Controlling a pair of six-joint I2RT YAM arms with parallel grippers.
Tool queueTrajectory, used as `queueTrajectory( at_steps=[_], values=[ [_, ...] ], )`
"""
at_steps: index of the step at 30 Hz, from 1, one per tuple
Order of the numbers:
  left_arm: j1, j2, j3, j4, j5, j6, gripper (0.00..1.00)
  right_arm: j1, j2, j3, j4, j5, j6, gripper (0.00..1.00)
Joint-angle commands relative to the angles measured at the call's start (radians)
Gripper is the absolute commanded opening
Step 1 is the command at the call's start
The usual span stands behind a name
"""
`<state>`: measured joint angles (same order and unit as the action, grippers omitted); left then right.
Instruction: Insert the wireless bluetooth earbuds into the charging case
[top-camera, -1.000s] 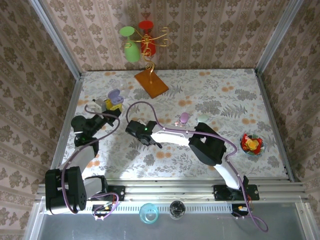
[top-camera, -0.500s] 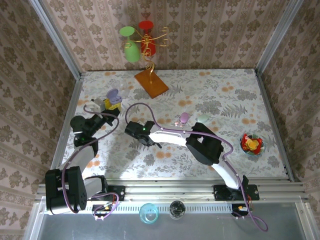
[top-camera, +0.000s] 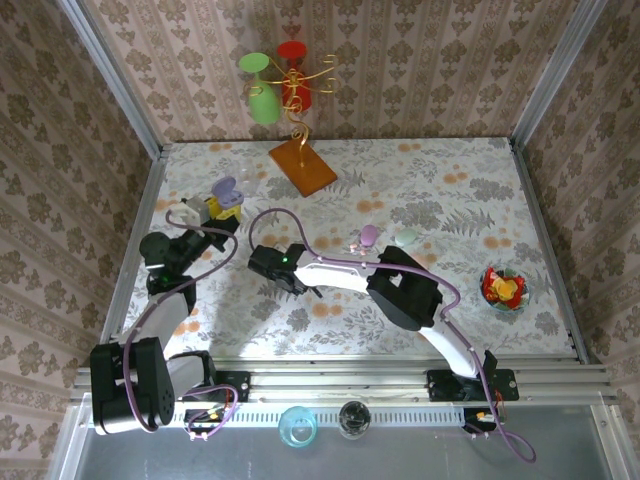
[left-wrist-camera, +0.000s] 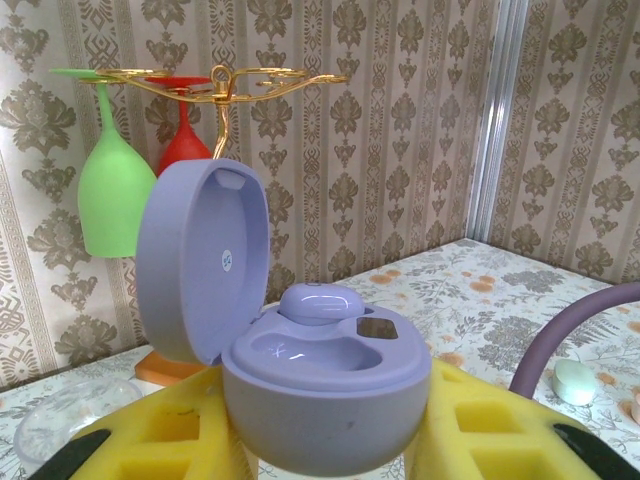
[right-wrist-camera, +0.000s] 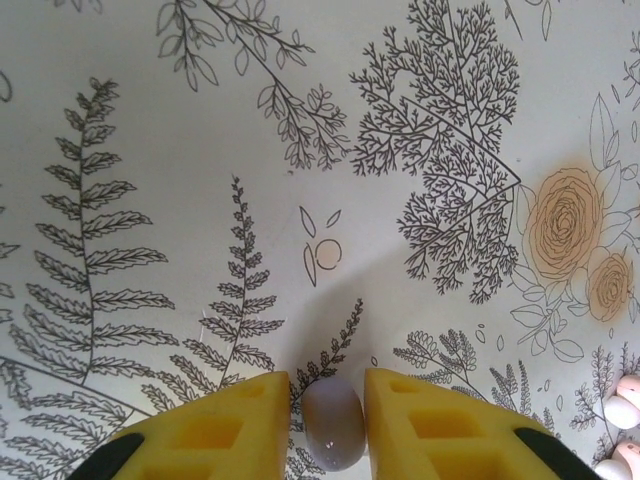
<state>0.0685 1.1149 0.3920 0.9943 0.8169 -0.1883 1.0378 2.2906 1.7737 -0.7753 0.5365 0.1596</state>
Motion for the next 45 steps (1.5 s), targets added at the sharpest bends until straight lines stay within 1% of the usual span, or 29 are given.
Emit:
queueTrajectory(
  at_steps=[1, 5, 8, 13, 19, 21, 23, 28, 33, 39, 45],
  values=[
    [0.01, -0.026, 0.004, 0.007, 0.004, -0.011, 0.35, -0.001, 0.025, 0.026, -0.046, 0.031, 0.012, 0.25],
    [0.009, -0.026, 0.006, -0.009, 0.001, -0.001, 0.35, -0.005, 0.007, 0.021, -0.045, 0.031, 0.02, 0.22],
    [-0.004, -0.029, 0.015, -0.054, -0.013, 0.028, 0.35, -0.008, -0.041, -0.022, -0.006, 0.031, 0.03, 0.21],
    [-0.057, -0.041, 0.021, -0.117, -0.066, 0.094, 0.35, -0.042, -0.199, -0.182, 0.144, -0.081, 0.088, 0.2],
    [-0.165, -0.037, 0.027, -0.187, -0.166, 0.19, 0.35, -0.107, -0.408, -0.362, 0.291, -0.215, 0.171, 0.2],
    [-0.208, -0.027, 0.032, -0.195, -0.208, 0.222, 0.35, -0.131, -0.478, -0.413, 0.329, -0.271, 0.206, 0.21],
    [-0.239, -0.013, 0.038, -0.192, -0.226, 0.236, 0.34, -0.15, -0.539, -0.465, 0.369, -0.318, 0.232, 0.21],
    [-0.298, 0.033, 0.052, -0.174, -0.212, 0.248, 0.35, -0.209, -0.69, -0.572, 0.463, -0.441, 0.289, 0.21],
    [-0.356, 0.066, 0.051, -0.155, -0.203, 0.273, 0.35, -0.293, -0.82, -0.683, 0.599, -0.625, 0.376, 0.22],
    [-0.418, 0.106, 0.059, -0.123, -0.18, 0.289, 0.35, -0.38, -0.93, -0.77, 0.769, -0.854, 0.483, 0.22],
    [-0.478, 0.16, 0.08, -0.113, -0.18, 0.311, 0.34, -0.424, -0.947, -0.8, 0.912, -1.025, 0.57, 0.22]
  ],
)
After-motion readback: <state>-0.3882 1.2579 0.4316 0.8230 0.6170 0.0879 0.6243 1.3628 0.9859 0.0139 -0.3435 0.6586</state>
